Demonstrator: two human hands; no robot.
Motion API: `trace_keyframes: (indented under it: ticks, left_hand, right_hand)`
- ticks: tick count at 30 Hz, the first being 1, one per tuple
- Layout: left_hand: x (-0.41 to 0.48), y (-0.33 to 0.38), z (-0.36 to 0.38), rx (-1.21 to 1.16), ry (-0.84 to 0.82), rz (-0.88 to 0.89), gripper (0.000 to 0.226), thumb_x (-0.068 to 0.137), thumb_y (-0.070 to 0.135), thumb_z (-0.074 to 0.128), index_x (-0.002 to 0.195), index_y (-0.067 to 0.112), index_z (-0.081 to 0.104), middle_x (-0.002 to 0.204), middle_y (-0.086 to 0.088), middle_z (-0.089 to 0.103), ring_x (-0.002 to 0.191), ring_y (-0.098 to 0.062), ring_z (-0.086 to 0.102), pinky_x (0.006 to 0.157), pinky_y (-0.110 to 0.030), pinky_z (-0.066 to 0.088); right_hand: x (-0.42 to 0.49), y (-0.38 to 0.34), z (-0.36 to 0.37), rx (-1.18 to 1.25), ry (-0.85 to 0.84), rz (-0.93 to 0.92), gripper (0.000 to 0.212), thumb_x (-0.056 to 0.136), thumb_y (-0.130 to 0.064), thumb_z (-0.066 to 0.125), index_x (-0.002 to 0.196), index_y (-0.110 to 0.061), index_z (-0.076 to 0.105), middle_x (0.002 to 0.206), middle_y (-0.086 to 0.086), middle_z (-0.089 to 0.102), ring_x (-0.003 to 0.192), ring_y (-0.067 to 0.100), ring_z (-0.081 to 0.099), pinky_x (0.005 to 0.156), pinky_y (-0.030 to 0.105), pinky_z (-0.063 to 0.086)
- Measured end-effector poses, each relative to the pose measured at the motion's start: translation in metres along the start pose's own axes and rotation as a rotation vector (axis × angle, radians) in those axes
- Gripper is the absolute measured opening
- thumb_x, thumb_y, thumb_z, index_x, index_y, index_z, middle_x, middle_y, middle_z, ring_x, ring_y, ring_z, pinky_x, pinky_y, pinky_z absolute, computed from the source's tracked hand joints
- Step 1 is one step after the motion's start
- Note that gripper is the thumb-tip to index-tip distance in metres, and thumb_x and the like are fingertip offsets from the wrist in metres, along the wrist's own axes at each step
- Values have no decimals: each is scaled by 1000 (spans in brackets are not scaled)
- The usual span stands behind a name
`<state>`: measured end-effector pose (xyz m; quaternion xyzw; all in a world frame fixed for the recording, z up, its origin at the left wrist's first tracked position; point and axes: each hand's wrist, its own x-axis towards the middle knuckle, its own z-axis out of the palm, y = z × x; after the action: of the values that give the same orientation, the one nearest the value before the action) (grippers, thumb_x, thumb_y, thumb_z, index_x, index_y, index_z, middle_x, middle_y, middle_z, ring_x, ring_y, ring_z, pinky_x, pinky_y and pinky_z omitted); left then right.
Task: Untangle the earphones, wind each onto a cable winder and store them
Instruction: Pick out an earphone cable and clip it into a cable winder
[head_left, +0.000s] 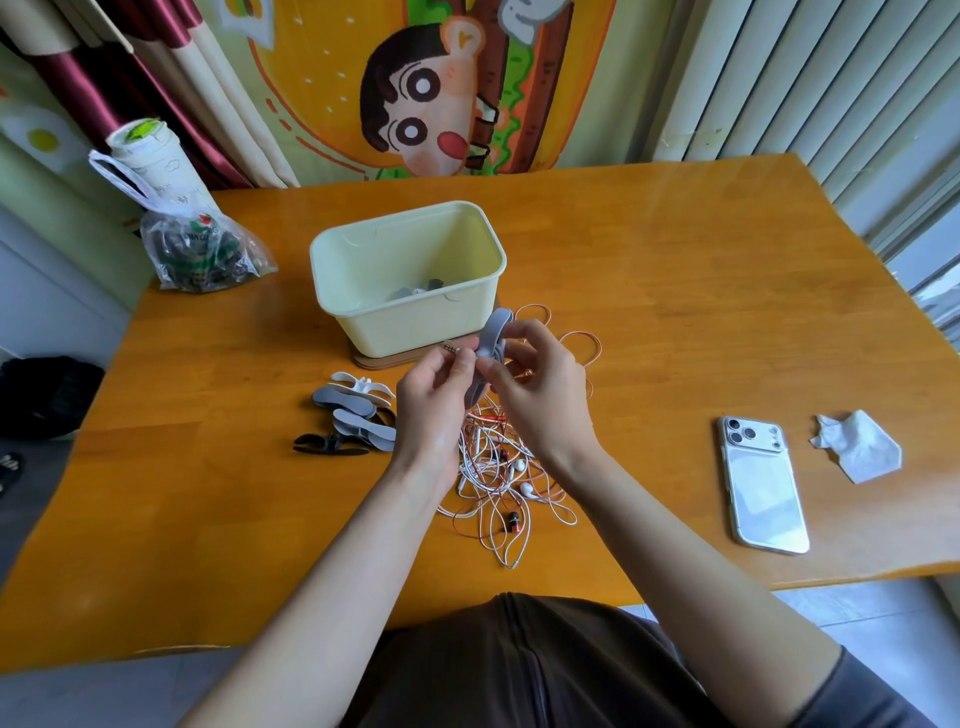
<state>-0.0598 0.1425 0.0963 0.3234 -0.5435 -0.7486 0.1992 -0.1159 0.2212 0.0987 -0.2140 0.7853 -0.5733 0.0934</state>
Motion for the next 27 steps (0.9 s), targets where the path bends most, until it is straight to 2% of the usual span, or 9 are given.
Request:
trace_keyframes:
  ticks: [3,5,8,12,19,21,24,27]
  left_hand:
    - [2,1,-2,-20,-12,-54,19,99,10,48,95,16,65,93,-4,69,83,-8,67,80,-25,54]
    - [4,0,-3,-14,-26,-93,18,98,11,48,98,16,65,93,-3,70,81,-7,66,81,-27,52]
    - [5,1,-7,-23,-73,-135,17,98,13,50,102,14,66,93,-3,71,86,-12,66,86,-33,49]
    - [4,4,-10,-6,-115,-127,19,98,19,50,109,13,64,111,-13,68,99,-20,63,87,-35,48]
    - [3,8,-11,57,-153,-63,16,98,23,50,105,23,64,104,-5,72,106,-22,65,91,-39,49]
    - [3,10,-13,95,-192,-37,18,98,24,50,108,23,65,110,-2,71,111,-22,63,92,-39,49]
    - [3,15,-17,151,-254,7,19,99,20,48,106,25,65,104,3,73,103,-16,67,88,-35,53]
    - [4,18,-19,216,-245,49,20,98,17,49,104,29,63,110,0,71,107,-18,65,91,-40,53]
  right_hand:
    - [-1,3,4,-7,3,8,19,85,-13,67,99,-18,56,83,-4,67,63,6,60,53,7,40]
    - [-1,5,4,-4,5,16,19,85,-12,67,101,-17,56,84,-3,66,63,3,60,52,7,39]
    - [-1,7,1,8,-3,23,21,85,-13,67,105,-14,59,81,-2,67,62,2,60,53,8,41]
    - [2,8,-3,37,-11,23,23,85,-17,68,108,-14,62,84,-1,70,70,-1,64,60,11,47]
    - [3,5,-7,106,-37,3,20,86,-15,67,104,-15,60,86,1,70,69,-8,63,59,6,43]
    - [4,5,-9,128,-51,-4,20,86,-14,67,104,-17,59,87,1,70,74,-2,66,61,10,47]
    - [6,6,-10,147,-76,-7,22,86,-14,68,104,-18,58,92,2,72,82,8,70,68,23,56]
    - [7,6,-9,188,-103,1,23,86,-11,68,104,-18,57,93,3,72,83,11,70,71,27,58]
